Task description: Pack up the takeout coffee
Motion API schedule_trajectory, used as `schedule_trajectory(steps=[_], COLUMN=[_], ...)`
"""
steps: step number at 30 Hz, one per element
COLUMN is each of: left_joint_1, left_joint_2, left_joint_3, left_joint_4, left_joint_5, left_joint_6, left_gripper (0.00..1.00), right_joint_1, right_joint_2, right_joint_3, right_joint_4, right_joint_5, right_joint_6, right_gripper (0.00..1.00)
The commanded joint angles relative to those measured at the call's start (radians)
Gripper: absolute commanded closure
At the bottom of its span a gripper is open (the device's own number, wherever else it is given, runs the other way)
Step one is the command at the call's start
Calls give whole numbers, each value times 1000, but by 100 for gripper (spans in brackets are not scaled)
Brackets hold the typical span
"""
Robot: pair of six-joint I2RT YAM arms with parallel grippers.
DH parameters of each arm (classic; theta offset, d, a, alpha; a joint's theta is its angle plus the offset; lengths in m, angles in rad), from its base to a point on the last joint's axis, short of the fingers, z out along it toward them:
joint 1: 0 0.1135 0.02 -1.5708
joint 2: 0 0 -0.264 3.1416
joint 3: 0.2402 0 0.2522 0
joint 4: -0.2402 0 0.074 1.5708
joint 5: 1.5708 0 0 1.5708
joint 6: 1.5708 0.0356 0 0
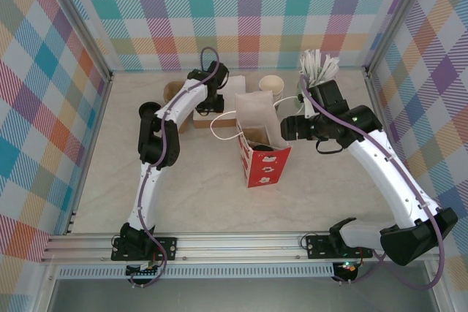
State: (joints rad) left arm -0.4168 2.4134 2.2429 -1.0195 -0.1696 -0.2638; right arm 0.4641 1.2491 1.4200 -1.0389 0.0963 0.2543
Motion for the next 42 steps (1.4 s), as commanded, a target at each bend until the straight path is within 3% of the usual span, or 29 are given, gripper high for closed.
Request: schedule_trajectory(steps=[1, 8, 21, 42], left_joint_1=[-7, -7, -7, -6], left_joint_2=[23, 22, -26, -57], left_joint_3=[7, 8, 51, 109], left_joint_4=[-37, -37, -49, -56], left_joint_5=[-13, -22, -41, -67], left_joint_6=[8, 9, 26, 46], left_gripper=[59, 68, 66, 88], right_joint_1=[-5, -5, -5, -5], right_joint_2=[-7, -3, 7, -31], right_joint_3=[-10, -9, -4, -7], right_joint_4=[7, 5, 8, 15], right_joint_5=[-6, -7, -21, 31], right_joint_6=[11, 8, 8, 5], right_gripper=[17, 17, 17, 17])
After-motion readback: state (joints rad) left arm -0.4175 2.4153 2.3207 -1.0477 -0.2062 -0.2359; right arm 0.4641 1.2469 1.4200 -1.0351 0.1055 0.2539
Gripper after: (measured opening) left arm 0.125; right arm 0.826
